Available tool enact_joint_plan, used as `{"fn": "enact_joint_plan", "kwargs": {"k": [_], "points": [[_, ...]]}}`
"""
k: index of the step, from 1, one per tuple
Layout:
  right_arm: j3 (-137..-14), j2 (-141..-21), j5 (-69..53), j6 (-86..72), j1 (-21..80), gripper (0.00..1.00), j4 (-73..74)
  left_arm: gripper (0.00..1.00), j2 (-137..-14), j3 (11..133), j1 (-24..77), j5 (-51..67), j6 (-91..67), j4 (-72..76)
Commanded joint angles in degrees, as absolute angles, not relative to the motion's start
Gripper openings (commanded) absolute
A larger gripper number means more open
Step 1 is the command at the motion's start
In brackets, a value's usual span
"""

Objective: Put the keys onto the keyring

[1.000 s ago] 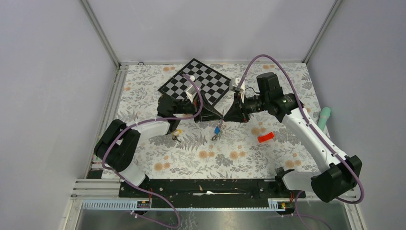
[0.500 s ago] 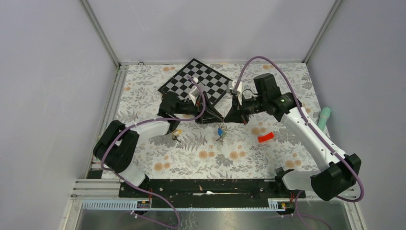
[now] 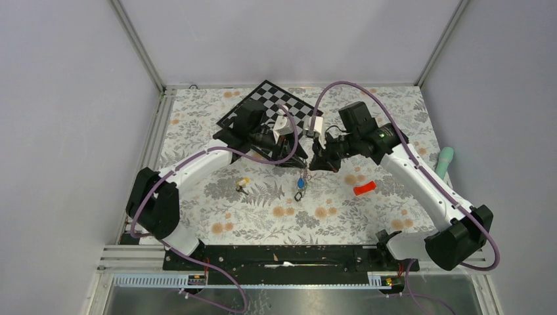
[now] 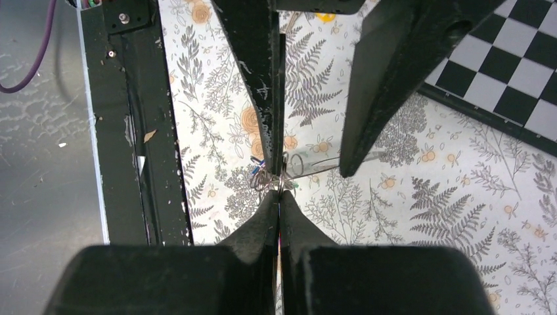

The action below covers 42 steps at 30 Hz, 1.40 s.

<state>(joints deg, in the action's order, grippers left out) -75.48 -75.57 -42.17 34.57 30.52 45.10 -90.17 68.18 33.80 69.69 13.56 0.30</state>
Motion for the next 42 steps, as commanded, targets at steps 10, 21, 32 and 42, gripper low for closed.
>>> {"fn": "enact_joint_plan", "kwargs": {"k": [10,21,32,42], "points": [[-78.39,-77.22,-41.11,34.76,31.68,0.00,48.15,0.26,-90.59,70.87,35.57,71.31,22.67,-7.30],[-77.21,-77.43,-41.35,33.98,31.73,0.00,47.12,0.20,-89.87,68.71,35.68,73.38,12.23,3.60],[-77.04,-75.90,-40.91,31.64,31.64,0.00,44.51,0.00,-89.18,66.00,35.75,73.13,12.80,3.83],[-73.10,-71.12,-42.50,26.28,28.00,0.37,34.81,0.00,-87.35,52.65,33.43,71.29,-28.94,52.66]]}}
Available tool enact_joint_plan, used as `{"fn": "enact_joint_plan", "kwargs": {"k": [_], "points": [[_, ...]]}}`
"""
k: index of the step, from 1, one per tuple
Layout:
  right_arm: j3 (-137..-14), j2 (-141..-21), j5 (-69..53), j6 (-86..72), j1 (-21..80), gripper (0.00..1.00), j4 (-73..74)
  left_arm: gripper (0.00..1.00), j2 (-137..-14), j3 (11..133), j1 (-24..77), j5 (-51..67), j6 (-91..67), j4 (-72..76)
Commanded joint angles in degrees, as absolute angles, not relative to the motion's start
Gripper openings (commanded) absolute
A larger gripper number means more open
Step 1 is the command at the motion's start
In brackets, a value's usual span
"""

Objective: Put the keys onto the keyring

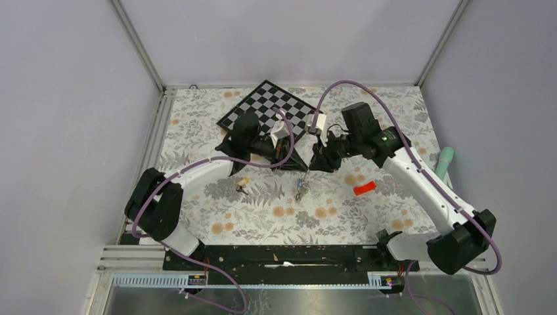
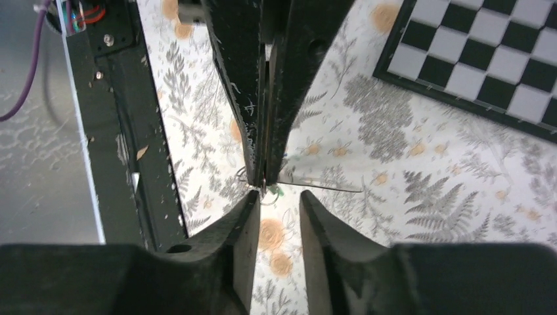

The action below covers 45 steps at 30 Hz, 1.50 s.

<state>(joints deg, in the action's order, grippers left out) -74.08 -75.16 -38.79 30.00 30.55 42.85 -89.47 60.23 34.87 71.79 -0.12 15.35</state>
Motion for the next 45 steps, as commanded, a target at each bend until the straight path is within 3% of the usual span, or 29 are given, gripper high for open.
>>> {"fn": "enact_joint_plan", "kwargs": {"k": [1,5,9,14,18,26,37,45], "points": [[-73.05,-70.96,-43.94,25.59,27.01,0.41,33.89,0.00,-88.05,50.83,33.00,70.05,-36.48,62.37],[-72.85,-71.10,-48.87,24.33,25.50,0.52,31.89,0.00,-90.26,48.72,32.43,65.62,-52.67,79.73],[-72.12,-71.17,-51.35,23.47,25.11,0.59,30.77,0.00,-89.40,46.88,32.61,62.76,-52.73,80.16],[-72.23,-71.28,-55.39,23.70,24.96,0.61,30.96,0.00,-89.12,44.75,32.67,60.47,-53.49,82.67],[-71.97,-71.71,-56.43,23.65,24.96,0.55,30.71,0.00,-89.23,44.72,32.70,60.10,-53.74,83.02],[-69.77,-71.43,-56.68,23.11,24.96,0.55,29.23,0.00,-89.32,44.39,32.70,59.17,-54.25,83.30],[-70.29,-72.85,-58.22,21.54,24.96,0.45,27.96,0.00,-89.48,44.30,32.87,59.34,-54.40,83.58],[-70.22,-73.47,-59.69,20.77,24.96,0.27,27.19,0.00,-89.79,44.22,32.96,59.05,-54.13,83.58]]}}
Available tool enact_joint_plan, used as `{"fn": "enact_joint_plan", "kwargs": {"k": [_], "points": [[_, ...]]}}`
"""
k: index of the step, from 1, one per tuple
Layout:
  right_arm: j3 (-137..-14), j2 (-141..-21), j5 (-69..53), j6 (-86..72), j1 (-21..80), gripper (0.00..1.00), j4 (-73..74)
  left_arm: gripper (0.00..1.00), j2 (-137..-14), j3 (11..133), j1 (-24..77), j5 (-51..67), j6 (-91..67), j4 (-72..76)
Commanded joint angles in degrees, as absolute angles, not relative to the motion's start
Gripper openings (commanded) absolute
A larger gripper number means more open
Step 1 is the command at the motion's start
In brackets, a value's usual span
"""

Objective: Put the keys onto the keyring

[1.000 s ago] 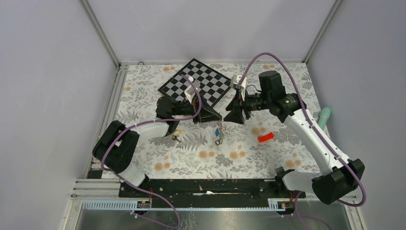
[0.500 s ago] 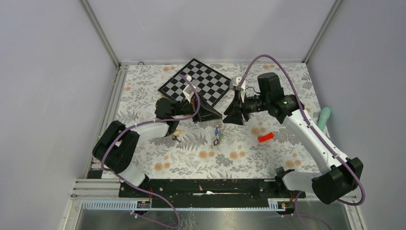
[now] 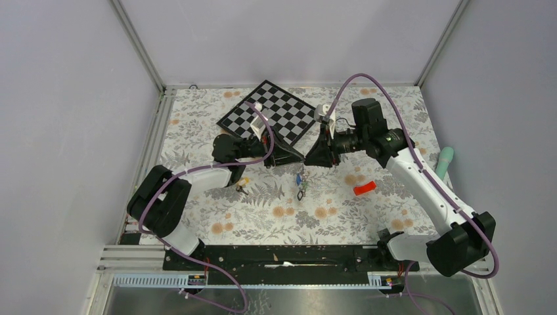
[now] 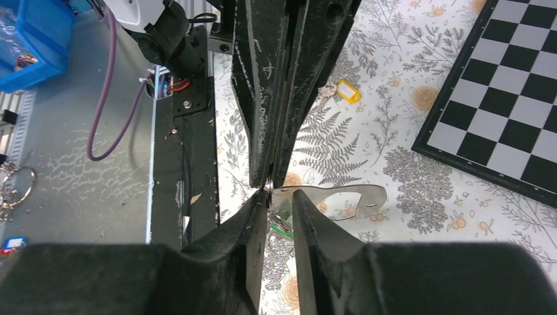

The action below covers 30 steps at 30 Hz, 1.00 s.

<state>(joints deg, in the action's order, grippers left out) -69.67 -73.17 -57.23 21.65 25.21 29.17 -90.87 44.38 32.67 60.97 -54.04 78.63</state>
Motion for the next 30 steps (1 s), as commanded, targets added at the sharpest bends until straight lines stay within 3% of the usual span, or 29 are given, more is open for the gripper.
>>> {"fn": "enact_joint_plan", "kwargs": {"k": [1,5,9,14,19,25,30], "points": [[-70.30,-73.56,-59.94,20.68,24.96,0.23,27.03,0.00,-89.81,44.21,32.96,59.05,-54.14,83.58],[-71.06,-73.48,-59.85,22.06,24.96,0.00,28.25,0.00,-89.77,43.89,32.99,59.36,-53.08,83.10],[-72.12,-72.85,-55.75,28.14,25.26,0.00,32.59,0.02,-88.75,44.04,32.81,61.16,-48.76,79.91],[-69.86,-70.91,-46.53,36.16,26.43,0.00,34.62,0.36,-86.82,45.86,31.56,66.77,-36.01,68.23],[-68.06,-69.91,-39.81,40.89,29.19,0.00,35.29,0.54,-85.37,50.25,30.25,72.78,-19.62,47.51],[-67.80,-69.92,-31.99,44.37,33.90,0.00,37.56,0.55,-86.18,61.36,30.92,67.84,17.24,3.30],[-70.36,-70.89,-28.88,44.38,36.05,0.00,40.33,0.49,-86.95,63.67,31.73,66.88,24.06,-2.28]]}}
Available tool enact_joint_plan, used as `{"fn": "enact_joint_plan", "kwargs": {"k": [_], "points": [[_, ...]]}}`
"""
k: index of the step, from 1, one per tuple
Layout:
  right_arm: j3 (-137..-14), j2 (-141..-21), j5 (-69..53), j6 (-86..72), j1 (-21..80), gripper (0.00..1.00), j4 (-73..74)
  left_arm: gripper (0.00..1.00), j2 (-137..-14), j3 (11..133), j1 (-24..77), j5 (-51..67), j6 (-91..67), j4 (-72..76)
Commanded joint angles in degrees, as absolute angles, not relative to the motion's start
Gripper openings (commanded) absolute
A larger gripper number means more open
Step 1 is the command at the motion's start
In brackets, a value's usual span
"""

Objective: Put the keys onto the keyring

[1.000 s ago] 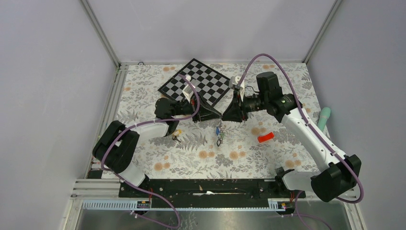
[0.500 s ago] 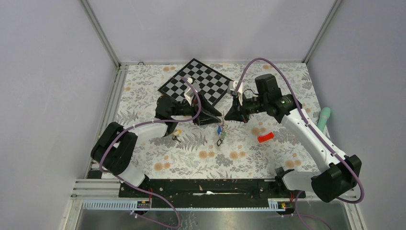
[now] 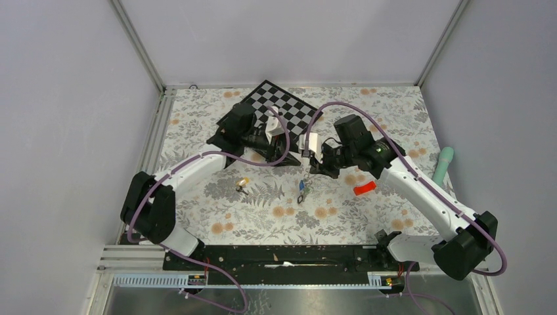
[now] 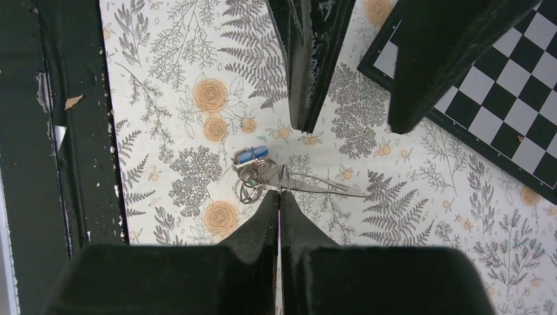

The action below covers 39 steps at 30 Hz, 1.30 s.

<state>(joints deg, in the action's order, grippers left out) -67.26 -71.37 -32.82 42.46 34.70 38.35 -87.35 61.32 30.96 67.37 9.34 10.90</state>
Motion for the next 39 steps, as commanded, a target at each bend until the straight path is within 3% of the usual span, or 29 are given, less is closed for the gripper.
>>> {"fn": "enact_joint_plan", "kwargs": {"k": [1,23,39], "points": [[-70.62,-71.03,-28.87,44.12,36.12,0.00,40.42,0.47,-87.19,63.71,32.04,67.20,24.30,-2.29],[-69.61,-71.71,-31.35,41.32,36.44,0.00,40.18,0.41,-90.10,64.77,36.74,68.32,20.00,2.31],[-69.76,-72.42,-32.43,39.74,36.46,0.00,39.79,0.28,-90.61,64.74,37.88,69.00,17.82,3.94]]}}
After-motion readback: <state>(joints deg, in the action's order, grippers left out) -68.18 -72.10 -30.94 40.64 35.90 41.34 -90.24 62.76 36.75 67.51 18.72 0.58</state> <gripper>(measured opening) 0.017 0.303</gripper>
